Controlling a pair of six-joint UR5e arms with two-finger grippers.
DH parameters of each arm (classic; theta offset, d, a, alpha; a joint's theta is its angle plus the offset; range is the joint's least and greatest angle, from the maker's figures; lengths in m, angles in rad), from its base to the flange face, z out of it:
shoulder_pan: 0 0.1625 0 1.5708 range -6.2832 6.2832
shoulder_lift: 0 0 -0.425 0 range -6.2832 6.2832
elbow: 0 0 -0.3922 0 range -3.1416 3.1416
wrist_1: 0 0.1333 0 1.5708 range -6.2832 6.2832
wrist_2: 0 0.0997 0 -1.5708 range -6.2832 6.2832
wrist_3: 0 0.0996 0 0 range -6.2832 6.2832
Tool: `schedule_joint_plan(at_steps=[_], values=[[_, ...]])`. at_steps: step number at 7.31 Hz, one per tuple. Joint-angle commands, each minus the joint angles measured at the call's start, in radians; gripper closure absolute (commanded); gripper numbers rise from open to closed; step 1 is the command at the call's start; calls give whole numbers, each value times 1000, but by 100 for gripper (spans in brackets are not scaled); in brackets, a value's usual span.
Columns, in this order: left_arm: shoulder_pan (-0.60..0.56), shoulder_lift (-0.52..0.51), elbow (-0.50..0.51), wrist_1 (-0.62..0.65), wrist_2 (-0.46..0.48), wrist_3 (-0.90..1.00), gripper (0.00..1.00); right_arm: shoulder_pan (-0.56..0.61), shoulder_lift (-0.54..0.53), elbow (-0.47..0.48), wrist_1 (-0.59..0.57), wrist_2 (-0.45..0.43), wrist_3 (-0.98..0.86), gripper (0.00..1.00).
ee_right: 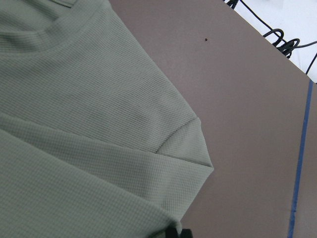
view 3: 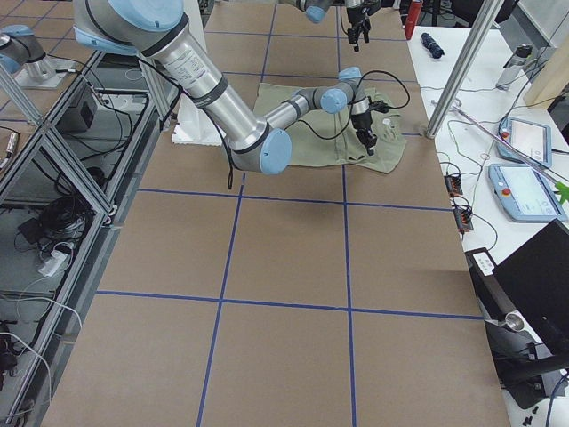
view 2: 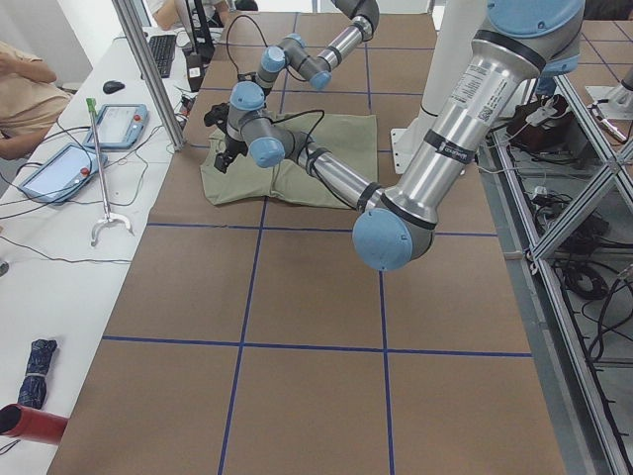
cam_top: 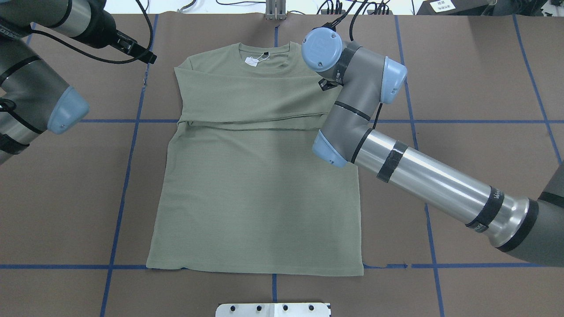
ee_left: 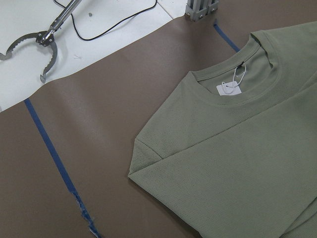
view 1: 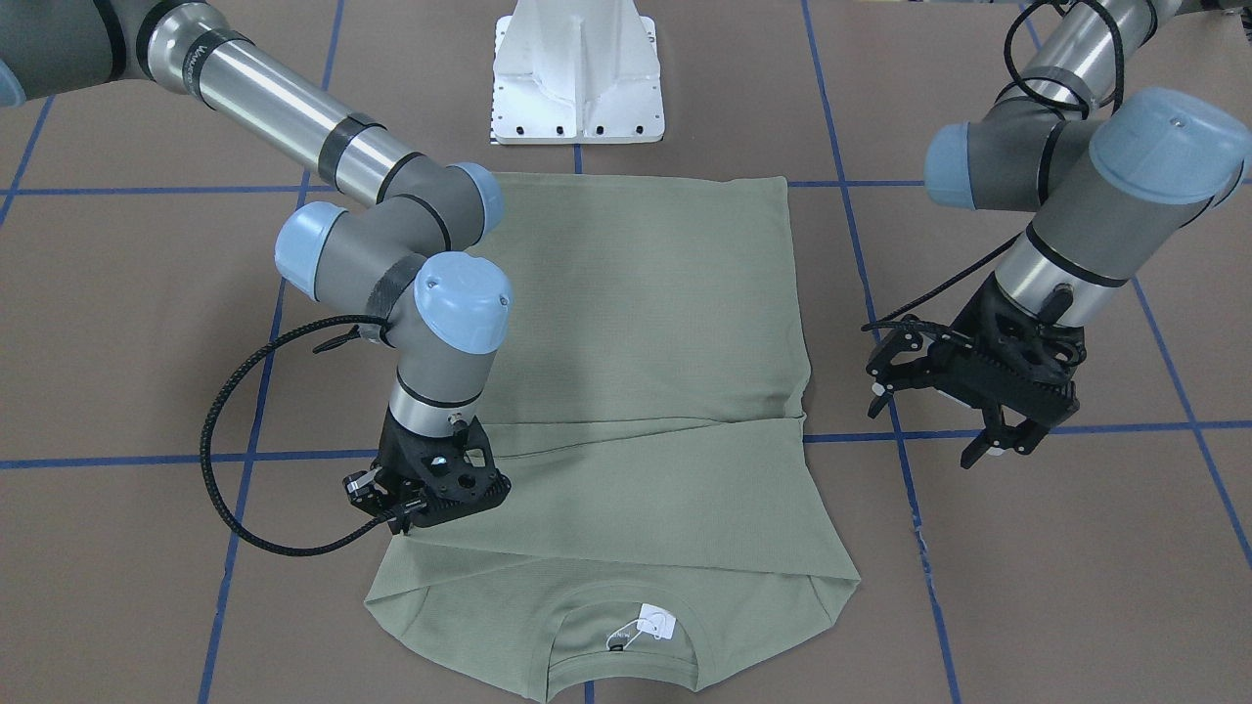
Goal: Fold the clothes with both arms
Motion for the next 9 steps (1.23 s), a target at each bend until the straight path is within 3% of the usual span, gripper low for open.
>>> schedule_joint_plan(at_steps=[1, 2, 3, 4, 6, 7, 9], values=[[1, 5, -6, -1, 0, 0, 0, -1, -35, -1, 96, -44, 15, 0], [1, 5, -9, -1, -2, -1, 0, 2, -42, -3, 152, -29, 18, 0], [1, 20, -20, -1, 0, -10, 0, 7, -42, 32, 181, 82, 88, 0], [7, 48, -58, 1, 2, -47, 0, 8, -77, 125, 188, 175, 253, 0], [46, 170, -208, -1, 11, -279, 0, 10, -243, 381, 177, 335, 360, 0], [127, 253, -321, -14, 38, -418, 0, 4, -346, 534, 177, 369, 451, 0], [288, 405, -446, -141, 151, -673, 0, -106, -572, 846, 185, 324, 757, 0]])
